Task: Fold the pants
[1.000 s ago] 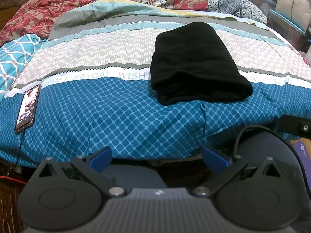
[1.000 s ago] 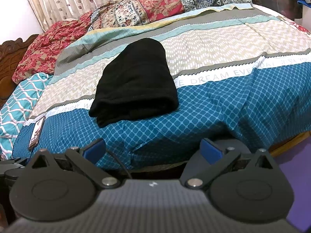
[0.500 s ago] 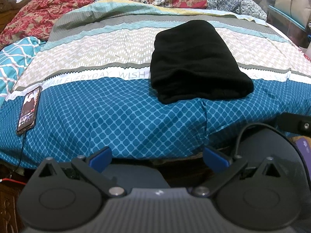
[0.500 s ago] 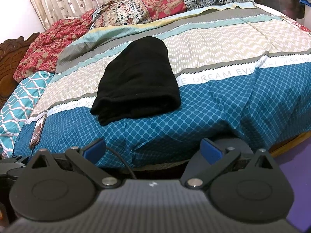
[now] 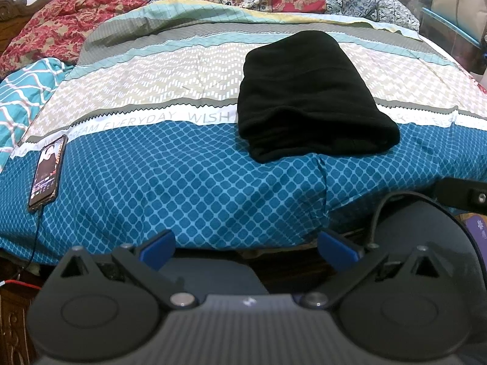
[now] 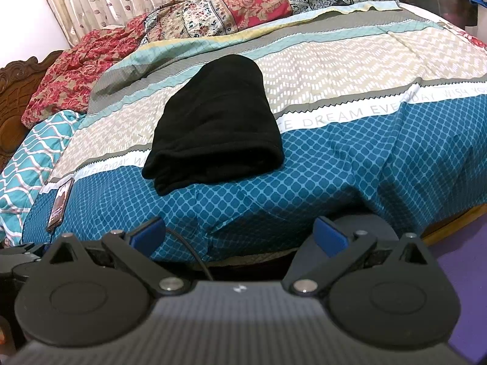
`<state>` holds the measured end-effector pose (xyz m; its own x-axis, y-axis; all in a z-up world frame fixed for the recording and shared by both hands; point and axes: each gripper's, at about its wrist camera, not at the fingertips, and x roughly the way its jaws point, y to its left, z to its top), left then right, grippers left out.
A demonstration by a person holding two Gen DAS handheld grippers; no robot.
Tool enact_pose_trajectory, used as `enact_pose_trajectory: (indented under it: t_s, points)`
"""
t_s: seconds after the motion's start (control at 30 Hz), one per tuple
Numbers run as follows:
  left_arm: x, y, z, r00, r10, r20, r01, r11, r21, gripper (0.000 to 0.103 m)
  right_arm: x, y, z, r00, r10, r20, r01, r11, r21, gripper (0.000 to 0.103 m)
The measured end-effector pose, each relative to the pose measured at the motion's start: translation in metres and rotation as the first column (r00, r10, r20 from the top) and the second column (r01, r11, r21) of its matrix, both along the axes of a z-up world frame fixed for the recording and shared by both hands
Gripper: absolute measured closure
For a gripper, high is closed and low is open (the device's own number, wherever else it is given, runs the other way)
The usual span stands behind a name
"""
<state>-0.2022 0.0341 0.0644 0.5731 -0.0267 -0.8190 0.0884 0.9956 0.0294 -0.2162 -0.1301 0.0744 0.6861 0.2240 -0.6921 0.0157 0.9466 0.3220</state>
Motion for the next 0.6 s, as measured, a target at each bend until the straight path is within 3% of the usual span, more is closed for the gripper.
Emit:
enact_pose_trajectory:
  t_s: [0.43, 0.6]
  points:
    - [0.001, 0.0, 0.001, 1.0, -0.002, 0.008, 0.002, 1.0, 0.005, 0.0, 0.001, -0.001, 0.0, 1.0, 0.001, -0.001, -0.001, 1.0, 0.0, 0.0]
    - [0.0, 0.0, 0.01, 0.998, 0.001, 0.067, -0.002, 1.0, 0.025, 0.0, 0.001, -0.003, 0.001, 1.0, 0.003, 0.01, -0.003, 1.0, -0.008, 0.0]
